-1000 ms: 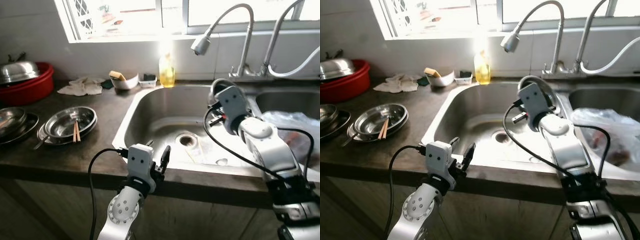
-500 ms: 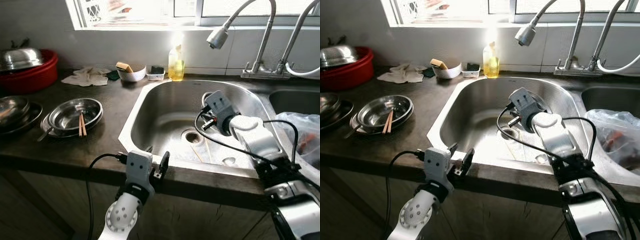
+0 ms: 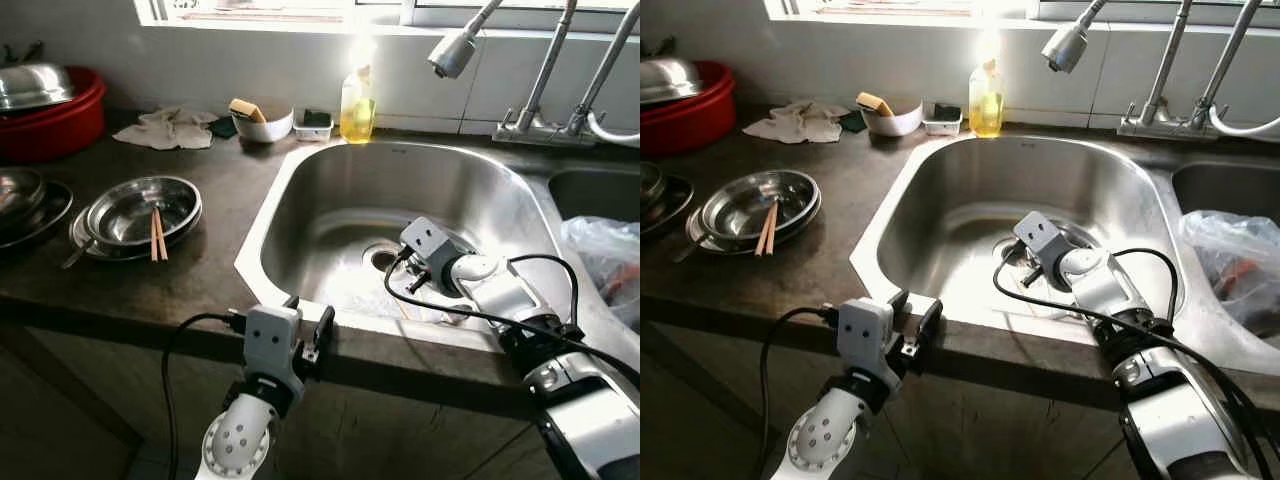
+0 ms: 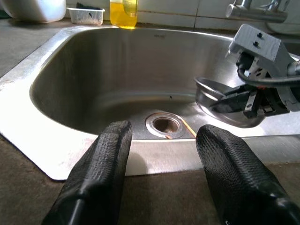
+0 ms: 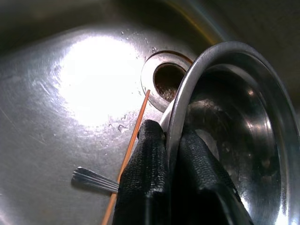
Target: Kitchen organization
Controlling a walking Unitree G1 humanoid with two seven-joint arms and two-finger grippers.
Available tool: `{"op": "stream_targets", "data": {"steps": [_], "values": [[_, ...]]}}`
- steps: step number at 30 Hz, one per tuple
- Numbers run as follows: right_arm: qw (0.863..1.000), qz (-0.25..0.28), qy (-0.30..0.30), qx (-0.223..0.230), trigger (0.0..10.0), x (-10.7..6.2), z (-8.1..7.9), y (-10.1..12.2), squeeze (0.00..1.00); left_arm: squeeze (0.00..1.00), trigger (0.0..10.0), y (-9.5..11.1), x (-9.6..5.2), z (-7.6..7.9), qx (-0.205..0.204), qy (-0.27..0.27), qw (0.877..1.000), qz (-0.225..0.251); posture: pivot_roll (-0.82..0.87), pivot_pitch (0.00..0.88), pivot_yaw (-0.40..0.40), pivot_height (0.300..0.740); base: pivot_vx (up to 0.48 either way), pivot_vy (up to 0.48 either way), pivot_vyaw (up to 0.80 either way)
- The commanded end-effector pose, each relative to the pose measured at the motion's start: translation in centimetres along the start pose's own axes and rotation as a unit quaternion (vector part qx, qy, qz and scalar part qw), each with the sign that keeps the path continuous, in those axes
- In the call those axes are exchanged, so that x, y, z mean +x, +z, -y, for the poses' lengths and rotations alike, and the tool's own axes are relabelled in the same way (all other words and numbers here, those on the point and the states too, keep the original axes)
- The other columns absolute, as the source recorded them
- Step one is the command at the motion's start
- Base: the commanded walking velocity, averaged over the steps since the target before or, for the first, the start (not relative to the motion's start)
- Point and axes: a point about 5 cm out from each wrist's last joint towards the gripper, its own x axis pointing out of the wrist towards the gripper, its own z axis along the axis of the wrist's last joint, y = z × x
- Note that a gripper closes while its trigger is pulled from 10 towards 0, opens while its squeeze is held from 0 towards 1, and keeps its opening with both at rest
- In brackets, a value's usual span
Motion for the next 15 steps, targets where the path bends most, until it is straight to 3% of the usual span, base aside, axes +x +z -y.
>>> {"op": "stream_targets", "data": {"steps": [1, 2, 3, 7, 15], "values": [[1.0, 0.008, 0.002, -0.013, 10.0, -0.04, 0.16, 0.7, 0.0, 0.0, 10.0, 0.25, -0.15, -0.09, 0.006, 0.008, 1.0, -0.002, 0.12, 0.155, -0.029, 0.74, 0.0, 0.0, 0.0], [1.0, 0.002, 0.011, -0.017, 10.0, 0.04, -0.11, 0.39, 0.73, 0.0, 10.0, 0.28, -0.14, -0.09, 0.006, 0.008, 1.0, -0.002, 0.12, 0.156, -0.03, 0.74, 0.0, 0.0, 0.0], [1.0, 0.0, 0.016, -0.019, 10.0, 0.06, -0.27, 0.22, 1.0, 0.0, 10.0, 0.28, -0.15, -0.1, 0.006, 0.009, 1.0, -0.002, 0.12, 0.156, -0.031, 0.74, 0.0, 0.0, 0.0], [0.999, 0.005, 0.025, -0.032, 10.0, 0.08, -0.63, 0.09, 1.0, 0.0, 10.0, 0.16, -0.16, -0.3, 0.006, 0.009, 1.0, -0.005, 0.11, 0.15, -0.027, 0.74, 0.0, 0.0, 0.0], [1.0, 0.014, -0.007, -0.013, 10.0, -0.12, -0.04, -0.02, 1.0, 0.0, 10.0, 0.18, 0.31, -0.68, 0.013, 0.011, 1.0, -0.003, 0.11, 0.12, -0.021, 0.74, 0.0, 0.0, 0.0]]}}
